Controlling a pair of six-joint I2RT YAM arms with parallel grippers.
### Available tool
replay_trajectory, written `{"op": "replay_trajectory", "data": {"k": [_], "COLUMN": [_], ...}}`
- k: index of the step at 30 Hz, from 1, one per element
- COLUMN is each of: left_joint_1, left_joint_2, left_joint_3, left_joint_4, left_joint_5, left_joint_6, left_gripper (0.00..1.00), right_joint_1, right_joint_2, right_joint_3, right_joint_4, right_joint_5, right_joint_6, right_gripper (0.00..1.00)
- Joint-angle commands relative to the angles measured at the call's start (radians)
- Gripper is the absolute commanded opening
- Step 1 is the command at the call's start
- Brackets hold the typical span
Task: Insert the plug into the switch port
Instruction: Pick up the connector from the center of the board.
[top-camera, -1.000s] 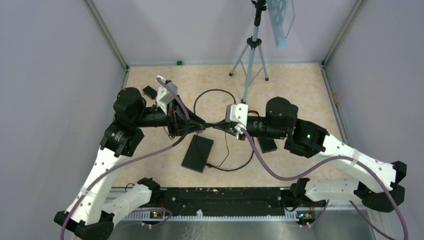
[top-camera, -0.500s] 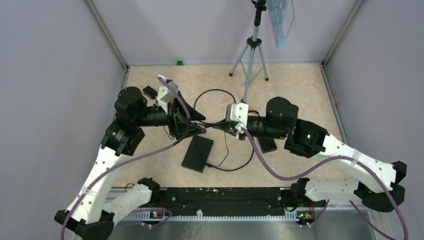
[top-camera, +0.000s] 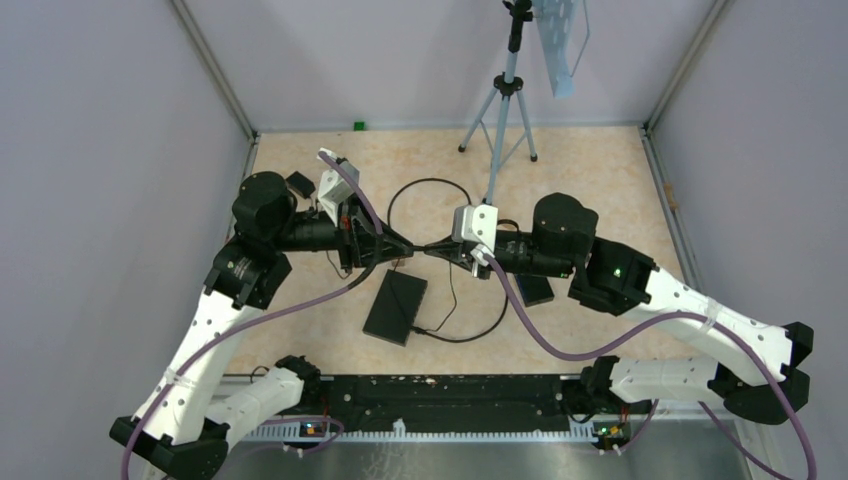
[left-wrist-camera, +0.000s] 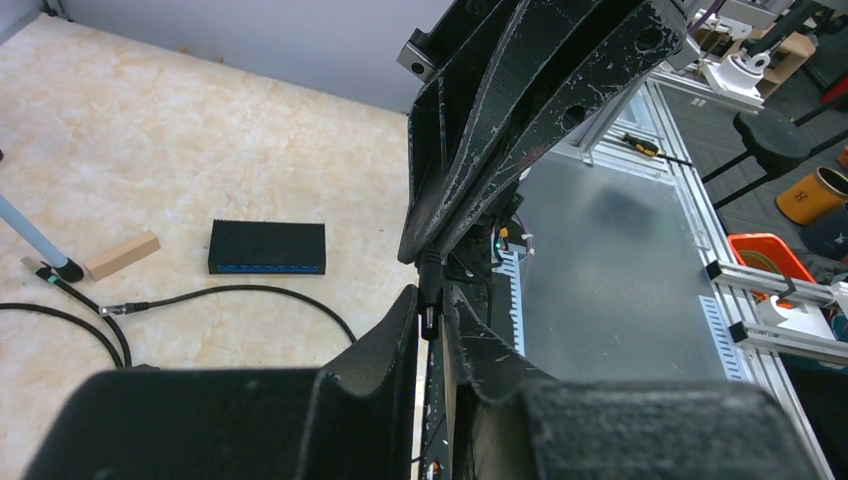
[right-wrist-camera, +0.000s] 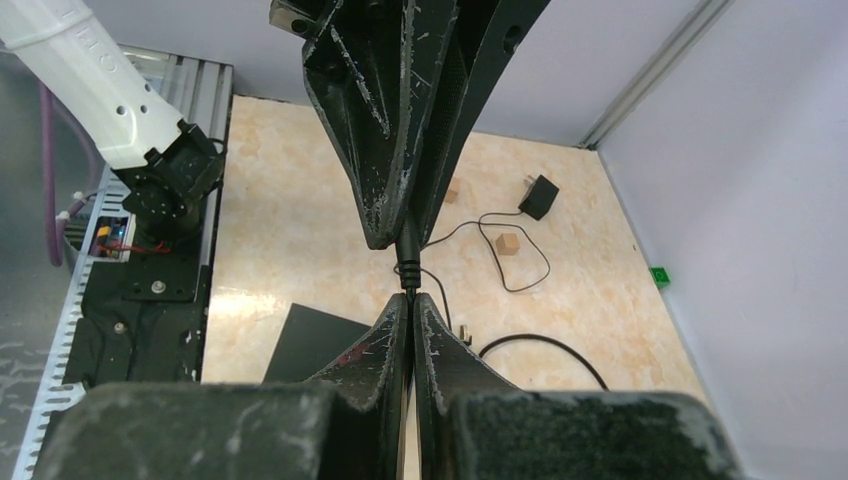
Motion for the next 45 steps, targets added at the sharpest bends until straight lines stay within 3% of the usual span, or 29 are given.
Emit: {"op": "replay_trajectory", "data": {"k": [1,2,4,5,8,15,37,45], "left_joint_1": [-0.002,-0.001,-0.002,-0.001,-0.002,-0.001,-0.001,-0.001], "left_joint_2": [-0.001,0.001,-0.002,-0.005,-0.021,-0.041,-0.038,-0.032], "left_joint_3": [0.0,-0.001,-0.001,-0.002,-0.011,-0.027,-0.036,-0.04], "left_joint_4": [0.028,0.027,0.024,0.023,0.03,0.033,0.04,0.041], "left_joint_5": [0.004,0.007,0.015,0.018,0.026,0.033,0.055,0.061], "left_joint_6": [0.02,0.023,0.031,0.035,0.042,0.056,0.041,0.036], "left_gripper": [0.16,0.15,0.1,0.08,0.06,0.0,0.01,0.02], "right_joint_1": [0.006,0.007,0.008,0.007,0.007,0.007,0.007,0.008], "right_joint_2": [-0.01,-0.011,-0.012,-0.012,-0.011,0.021,0.051,0.056], "right_joint_3": [0.018,0.018,0.023,0.025,0.036,0.071,0.082,0.077], "right_joint_4": [0.036,0.029,0.013,0.01,0.0,-0.003,0.032,0.043], "right_joint_5": [-0.044,-0.058,-0.093,-0.098,-0.101,-0.086,-0.073,-0.074], "right_joint_6": [0.012,0.01,0.0,0.005,0.009,0.005,0.029,0.028], "right_gripper": [0.0,0.03,0.29,0.34,0.39,0.38,0.27,0.3]}}
